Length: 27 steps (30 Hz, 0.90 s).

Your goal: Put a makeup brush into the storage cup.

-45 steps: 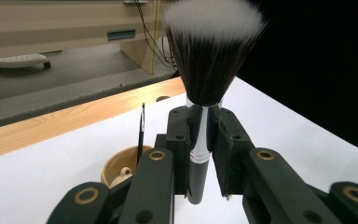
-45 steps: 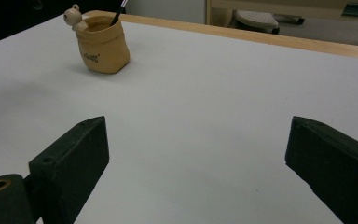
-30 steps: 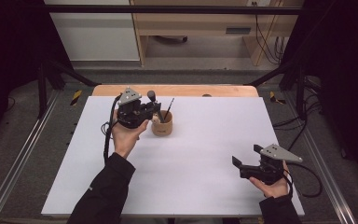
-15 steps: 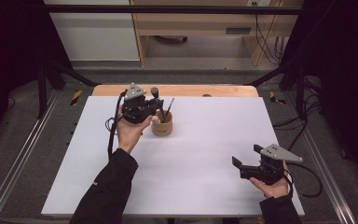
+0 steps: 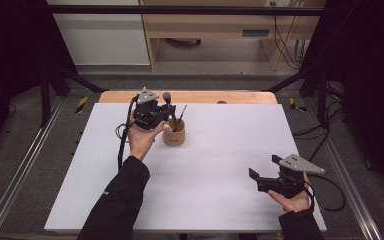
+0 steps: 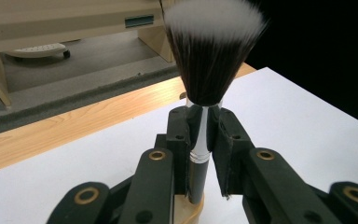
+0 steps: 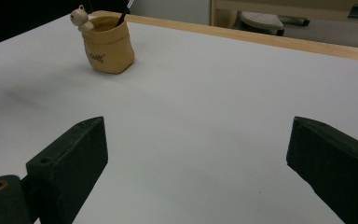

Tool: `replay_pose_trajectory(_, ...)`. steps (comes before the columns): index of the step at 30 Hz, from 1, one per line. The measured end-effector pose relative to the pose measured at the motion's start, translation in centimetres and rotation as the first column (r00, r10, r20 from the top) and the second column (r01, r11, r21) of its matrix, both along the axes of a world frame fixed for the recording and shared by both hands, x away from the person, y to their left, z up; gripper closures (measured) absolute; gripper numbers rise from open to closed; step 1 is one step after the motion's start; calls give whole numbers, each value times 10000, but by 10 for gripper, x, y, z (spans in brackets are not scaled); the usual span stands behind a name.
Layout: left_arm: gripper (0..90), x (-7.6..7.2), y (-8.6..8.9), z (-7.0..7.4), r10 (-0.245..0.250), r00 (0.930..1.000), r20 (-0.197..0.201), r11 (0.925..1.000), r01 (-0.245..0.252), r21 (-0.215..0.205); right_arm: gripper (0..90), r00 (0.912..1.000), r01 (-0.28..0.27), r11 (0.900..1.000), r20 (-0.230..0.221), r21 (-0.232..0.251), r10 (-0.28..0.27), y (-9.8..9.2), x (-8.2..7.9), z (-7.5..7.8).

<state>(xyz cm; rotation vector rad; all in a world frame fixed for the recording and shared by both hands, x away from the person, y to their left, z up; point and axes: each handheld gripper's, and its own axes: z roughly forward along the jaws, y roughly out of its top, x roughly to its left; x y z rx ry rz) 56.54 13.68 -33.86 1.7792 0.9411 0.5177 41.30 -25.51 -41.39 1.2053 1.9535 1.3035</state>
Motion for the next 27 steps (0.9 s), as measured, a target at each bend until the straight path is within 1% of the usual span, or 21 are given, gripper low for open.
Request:
replay_pose_trajectory(14,773,9,-1,-4,154,9999,-68,9998,-153,92,59,10000,-23,10000,-32,-44,23,1,2,-1)
replay_pose_trajectory(21,773,15,0,-9,284,9995,-164,9994,-281,194,58,10000,-20,10000,-24,-38,20,1,2,-1)
replay_pose_trajectory(24,773,16,-1,-10,252,9995,-196,9995,-248,178,58,10000,-36,10000,-24,-37,36,1,2,-1)
replay_pose_trajectory(27,773,16,-3,-13,229,9995,-204,9992,-222,338,59,10000,-49,10000,-12,-24,49,1,2,0)
